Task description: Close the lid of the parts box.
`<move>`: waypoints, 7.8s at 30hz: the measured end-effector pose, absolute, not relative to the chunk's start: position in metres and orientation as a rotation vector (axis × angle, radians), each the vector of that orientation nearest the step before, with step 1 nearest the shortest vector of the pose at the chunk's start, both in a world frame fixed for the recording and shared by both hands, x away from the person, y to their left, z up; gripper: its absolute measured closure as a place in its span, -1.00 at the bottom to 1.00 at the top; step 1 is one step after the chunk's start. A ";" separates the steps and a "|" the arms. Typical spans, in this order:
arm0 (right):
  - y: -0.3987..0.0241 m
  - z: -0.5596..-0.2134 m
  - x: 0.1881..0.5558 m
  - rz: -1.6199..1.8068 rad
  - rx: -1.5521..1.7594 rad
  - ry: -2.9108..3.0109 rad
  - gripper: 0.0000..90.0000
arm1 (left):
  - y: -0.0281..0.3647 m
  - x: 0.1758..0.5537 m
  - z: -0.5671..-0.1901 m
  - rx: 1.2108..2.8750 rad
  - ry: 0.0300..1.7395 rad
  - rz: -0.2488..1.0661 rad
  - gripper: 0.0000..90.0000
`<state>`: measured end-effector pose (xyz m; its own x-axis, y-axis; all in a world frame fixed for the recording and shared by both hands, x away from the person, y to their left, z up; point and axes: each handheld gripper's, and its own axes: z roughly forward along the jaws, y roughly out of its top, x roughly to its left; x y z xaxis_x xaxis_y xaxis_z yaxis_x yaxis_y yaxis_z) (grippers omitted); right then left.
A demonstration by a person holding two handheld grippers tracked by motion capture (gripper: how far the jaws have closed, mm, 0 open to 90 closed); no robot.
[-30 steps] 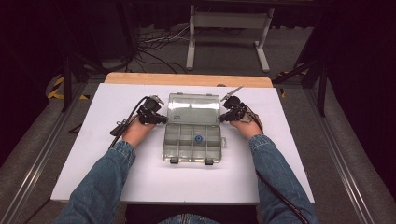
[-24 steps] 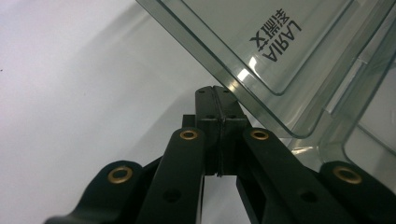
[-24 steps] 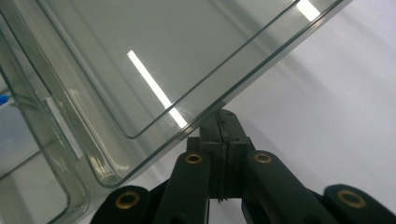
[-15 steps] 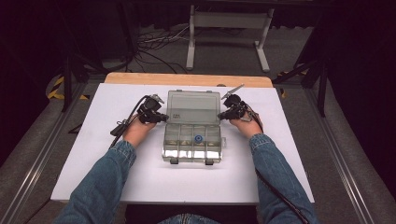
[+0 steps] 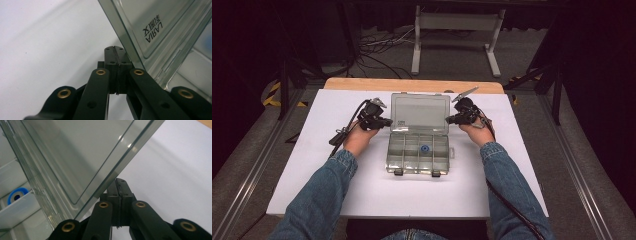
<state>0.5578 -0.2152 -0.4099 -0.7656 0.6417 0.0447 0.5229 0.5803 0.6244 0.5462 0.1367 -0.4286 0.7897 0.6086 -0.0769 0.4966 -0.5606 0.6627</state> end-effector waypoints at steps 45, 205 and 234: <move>-0.223 -0.362 0.521 1.055 0.781 2.560 1.00 | 0.147 0.524 -0.396 2.215 0.718 0.237 0.99; -0.228 -0.370 0.398 1.353 0.649 2.346 -0.61 | 0.192 0.402 -0.386 1.982 0.549 0.273 -0.75; -0.264 -0.401 0.369 1.503 0.668 2.059 -1.00 | 0.235 0.367 -0.413 1.713 0.546 0.388 -0.94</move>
<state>0.3694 -0.2636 -0.4006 -0.7540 0.6480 -0.1079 0.0946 0.2696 0.9583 0.3674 0.2353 -0.4127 0.8324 0.5530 -0.0374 0.1464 -0.1542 0.9771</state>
